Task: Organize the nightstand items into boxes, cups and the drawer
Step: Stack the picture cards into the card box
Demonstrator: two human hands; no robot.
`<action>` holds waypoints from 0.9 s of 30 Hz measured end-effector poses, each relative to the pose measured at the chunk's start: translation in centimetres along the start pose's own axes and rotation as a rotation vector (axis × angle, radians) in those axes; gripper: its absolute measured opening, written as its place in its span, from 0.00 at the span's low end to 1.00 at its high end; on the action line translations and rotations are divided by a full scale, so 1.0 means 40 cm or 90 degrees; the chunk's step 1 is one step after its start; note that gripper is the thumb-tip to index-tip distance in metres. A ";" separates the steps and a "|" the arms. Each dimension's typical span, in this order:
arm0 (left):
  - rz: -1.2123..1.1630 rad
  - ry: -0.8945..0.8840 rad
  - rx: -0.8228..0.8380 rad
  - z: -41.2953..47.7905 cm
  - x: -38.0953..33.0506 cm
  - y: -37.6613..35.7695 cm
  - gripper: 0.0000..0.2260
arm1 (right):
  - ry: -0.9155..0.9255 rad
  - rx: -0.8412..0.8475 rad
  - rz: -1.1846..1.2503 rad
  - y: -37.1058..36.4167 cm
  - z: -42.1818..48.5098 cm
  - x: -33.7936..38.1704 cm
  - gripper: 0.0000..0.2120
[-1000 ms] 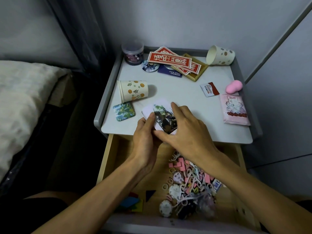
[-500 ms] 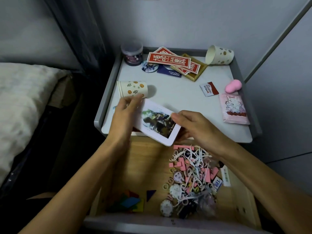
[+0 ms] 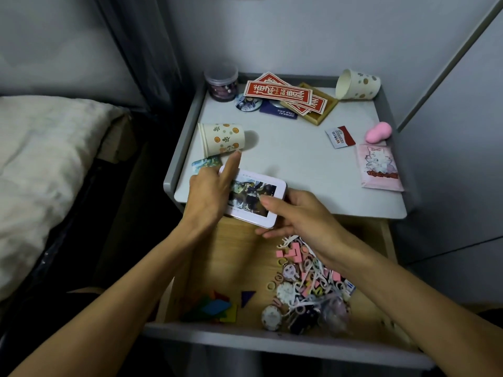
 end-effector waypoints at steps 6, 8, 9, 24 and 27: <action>0.009 0.066 0.183 -0.075 0.003 0.029 0.28 | -0.056 0.052 0.069 -0.042 -0.030 -0.043 0.17; -0.058 0.107 0.268 -0.111 0.006 0.044 0.15 | -0.076 0.075 0.096 -0.061 -0.037 -0.049 0.17; -0.097 0.131 0.306 -0.130 0.011 0.053 0.12 | -0.083 0.082 0.107 -0.067 -0.039 -0.050 0.16; 0.593 0.217 0.167 -0.090 0.245 0.135 0.12 | -0.289 -0.057 0.069 -0.072 0.108 -0.315 0.32; 0.533 0.205 0.195 -0.080 0.260 0.123 0.08 | -0.286 -0.059 0.039 -0.087 0.153 -0.330 0.27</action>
Point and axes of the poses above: each hand's wrist, its own z-axis towards the middle knuckle, its own y-axis out of the back of the hand, x = y × z, the point moved 7 cm from there along z, towards the middle knuckle, and after that the axes turned 7 degrees about x, right-handed, at the moved point
